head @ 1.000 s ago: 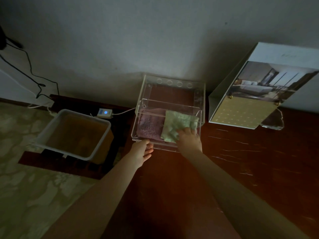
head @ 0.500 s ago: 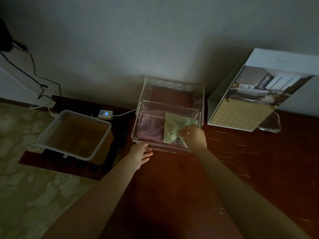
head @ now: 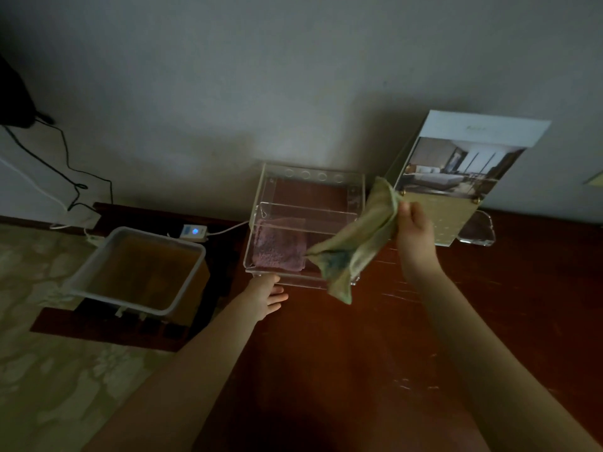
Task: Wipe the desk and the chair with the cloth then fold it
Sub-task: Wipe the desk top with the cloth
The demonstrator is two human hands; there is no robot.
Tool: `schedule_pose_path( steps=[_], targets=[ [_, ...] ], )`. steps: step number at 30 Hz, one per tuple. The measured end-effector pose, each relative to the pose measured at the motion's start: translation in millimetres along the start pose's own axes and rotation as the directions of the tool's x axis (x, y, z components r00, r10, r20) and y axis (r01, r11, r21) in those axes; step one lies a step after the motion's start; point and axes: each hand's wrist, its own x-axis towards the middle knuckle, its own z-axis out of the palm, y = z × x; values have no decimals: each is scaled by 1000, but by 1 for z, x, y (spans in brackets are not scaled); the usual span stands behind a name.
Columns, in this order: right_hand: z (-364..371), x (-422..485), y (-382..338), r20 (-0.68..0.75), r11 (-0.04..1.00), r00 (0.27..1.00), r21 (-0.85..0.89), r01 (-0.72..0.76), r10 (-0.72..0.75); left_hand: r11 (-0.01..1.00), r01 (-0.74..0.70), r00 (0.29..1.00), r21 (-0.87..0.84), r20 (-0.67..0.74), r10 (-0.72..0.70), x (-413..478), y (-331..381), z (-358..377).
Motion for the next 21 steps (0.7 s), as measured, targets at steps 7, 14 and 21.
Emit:
schedule_pose_path(
  steps=[7, 14, 21],
  targets=[
    [-39, -30, -50, -195, 986, 978, 129, 104, -77, 999, 11, 998, -30, 69, -9, -8, -7, 7],
    [-39, -49, -8, -86, 981, 984, 129, -142, 154, 979, 40, 993, -198, 115, -17, -7, -6, 15],
    [-20, -71, 101, 42, 906, 945, -300, -298, 325, 963, 42, 996, -267, 84, -20, -7, -5, 23]
  ],
)
